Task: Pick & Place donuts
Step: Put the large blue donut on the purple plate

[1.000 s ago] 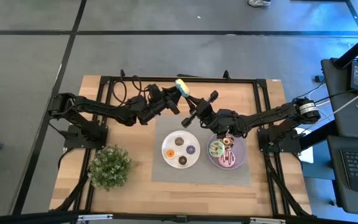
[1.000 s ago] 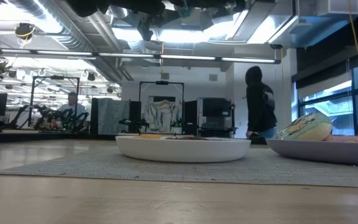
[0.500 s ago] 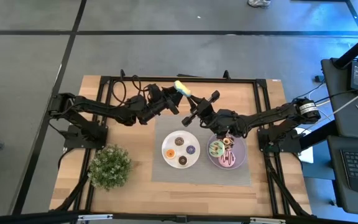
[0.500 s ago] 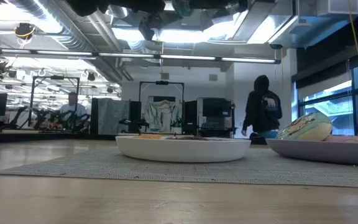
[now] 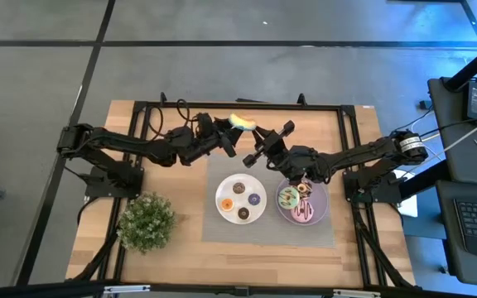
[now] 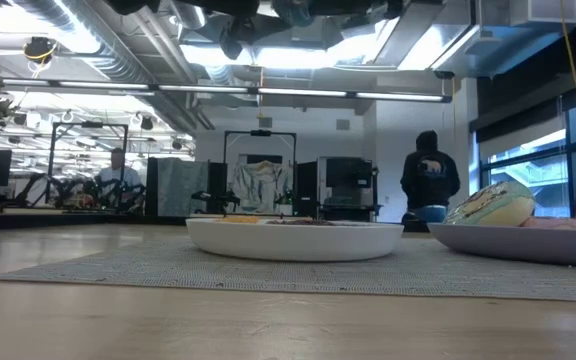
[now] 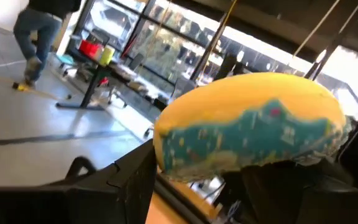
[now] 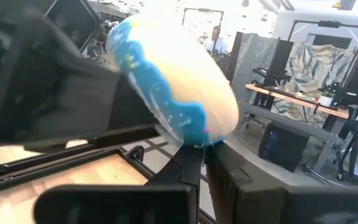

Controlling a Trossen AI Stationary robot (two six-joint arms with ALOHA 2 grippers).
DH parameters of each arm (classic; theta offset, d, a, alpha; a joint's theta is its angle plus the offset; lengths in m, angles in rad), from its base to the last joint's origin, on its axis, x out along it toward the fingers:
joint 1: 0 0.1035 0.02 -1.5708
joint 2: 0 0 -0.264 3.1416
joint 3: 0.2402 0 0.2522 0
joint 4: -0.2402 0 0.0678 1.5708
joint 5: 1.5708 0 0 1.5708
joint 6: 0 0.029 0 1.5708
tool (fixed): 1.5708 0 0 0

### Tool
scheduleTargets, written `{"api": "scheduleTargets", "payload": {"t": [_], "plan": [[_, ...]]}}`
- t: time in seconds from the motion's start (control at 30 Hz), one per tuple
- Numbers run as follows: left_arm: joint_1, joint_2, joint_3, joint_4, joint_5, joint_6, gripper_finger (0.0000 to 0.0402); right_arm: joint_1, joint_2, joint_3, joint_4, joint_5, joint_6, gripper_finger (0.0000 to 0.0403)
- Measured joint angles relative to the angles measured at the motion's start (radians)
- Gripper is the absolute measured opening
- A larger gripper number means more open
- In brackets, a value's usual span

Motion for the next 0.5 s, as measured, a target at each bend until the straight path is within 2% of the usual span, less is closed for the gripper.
{"api": "scheduleTargets", "payload": {"t": [0.13,0.3,0.5], "plan": [[-0.002,-0.020,0.000,-0.067,-0.015,-0.006,0.0214,0.011,-0.026,0.000,0.010,0.000,-0.017,0.0021],[-0.001,-0.043,0.000,-0.063,-0.021,0.001,0.0216,0.021,-0.045,0.000,0.006,0.002,-0.032,0.0021],[-0.006,-0.060,0.000,-0.123,0.063,0.038,0.0214,0.054,-0.056,0.000,0.001,0.094,-0.139,0.0021]]}}
